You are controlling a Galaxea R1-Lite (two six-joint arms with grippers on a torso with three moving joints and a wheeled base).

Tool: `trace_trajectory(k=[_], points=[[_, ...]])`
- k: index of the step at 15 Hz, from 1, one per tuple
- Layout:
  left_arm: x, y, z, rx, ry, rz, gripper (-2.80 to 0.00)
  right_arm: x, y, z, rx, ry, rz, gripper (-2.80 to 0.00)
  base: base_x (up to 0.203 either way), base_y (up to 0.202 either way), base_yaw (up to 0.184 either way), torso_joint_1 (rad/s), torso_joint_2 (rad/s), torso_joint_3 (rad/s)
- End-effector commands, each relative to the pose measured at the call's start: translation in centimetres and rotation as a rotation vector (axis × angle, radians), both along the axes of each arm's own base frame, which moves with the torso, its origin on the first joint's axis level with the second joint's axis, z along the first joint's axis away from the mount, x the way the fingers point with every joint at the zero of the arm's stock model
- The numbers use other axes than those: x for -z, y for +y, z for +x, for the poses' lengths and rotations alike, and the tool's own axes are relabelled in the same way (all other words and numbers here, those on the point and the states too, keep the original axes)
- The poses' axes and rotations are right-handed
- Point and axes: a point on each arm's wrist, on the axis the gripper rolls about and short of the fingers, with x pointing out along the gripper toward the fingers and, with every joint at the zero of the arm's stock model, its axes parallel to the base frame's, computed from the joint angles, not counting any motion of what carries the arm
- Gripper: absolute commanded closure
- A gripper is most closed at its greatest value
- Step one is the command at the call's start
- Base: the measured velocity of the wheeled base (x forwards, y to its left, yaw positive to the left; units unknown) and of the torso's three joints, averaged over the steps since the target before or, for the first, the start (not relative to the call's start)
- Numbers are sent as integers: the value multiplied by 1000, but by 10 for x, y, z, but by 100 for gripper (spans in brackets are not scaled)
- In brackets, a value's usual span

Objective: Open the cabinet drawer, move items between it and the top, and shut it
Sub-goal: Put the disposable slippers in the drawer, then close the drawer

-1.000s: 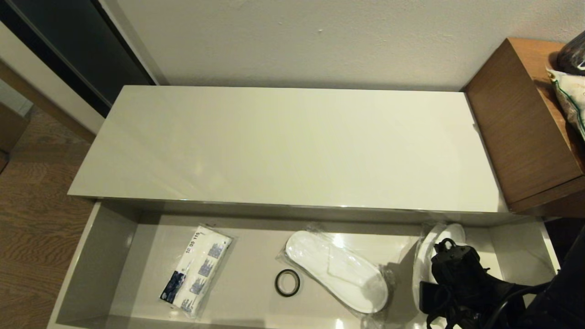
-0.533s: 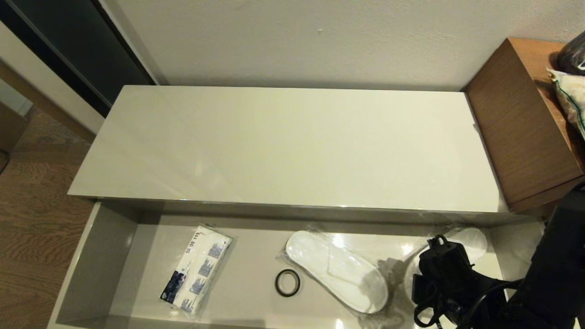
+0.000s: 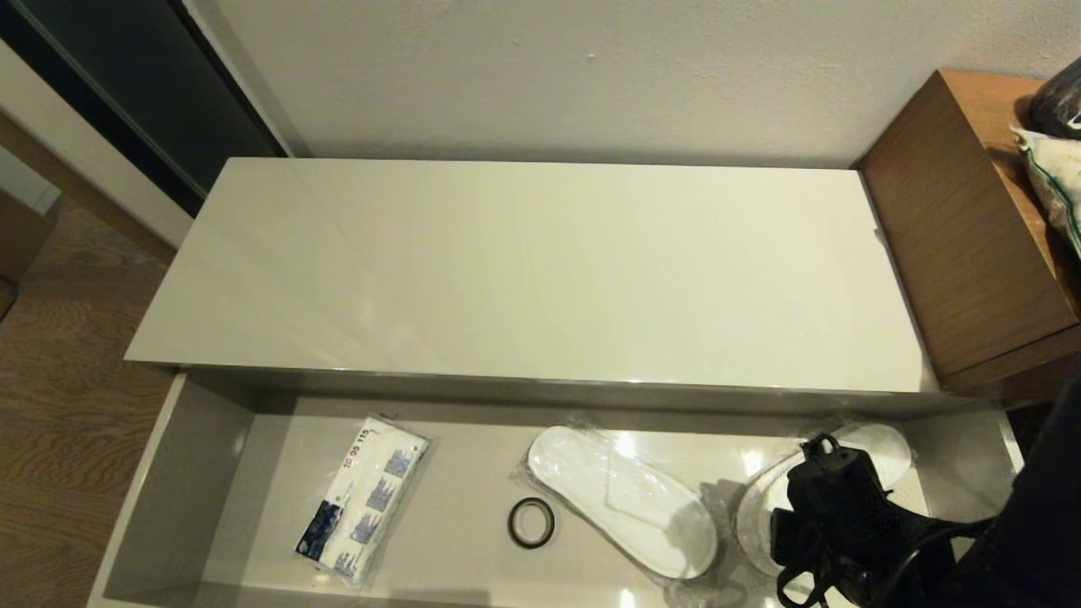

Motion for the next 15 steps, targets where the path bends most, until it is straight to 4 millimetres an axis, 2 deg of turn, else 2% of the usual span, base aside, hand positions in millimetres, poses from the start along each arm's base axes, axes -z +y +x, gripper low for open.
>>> trace_trajectory(k=[1,4,9,12,13,15], points=[[0,0,0,-1,0,0,0,-23,-2,-11,-16,-62,37,-280,0,0,0,0,0,0],[0,0,0,-1,0,0,0,-43,-4,-33,-80,-54,66,-280,0,0,0,0,0,0],[0,0,0,-1,0,0,0,-55,-14,-54,-102,-58,74,-280,0,0,0,0,0,0],[0,0,0,-1,0,0,0,-86,-27,-74,-133,-112,73,-280,0,0,0,0,0,0],[0,0,0,-1,0,0,0,-100,-31,-81,-141,-131,73,0,0,0,0,0,0,0],[0,0,0,-1,0,0,0,-142,-44,-101,-147,-154,79,0,0,0,0,0,0,0]])
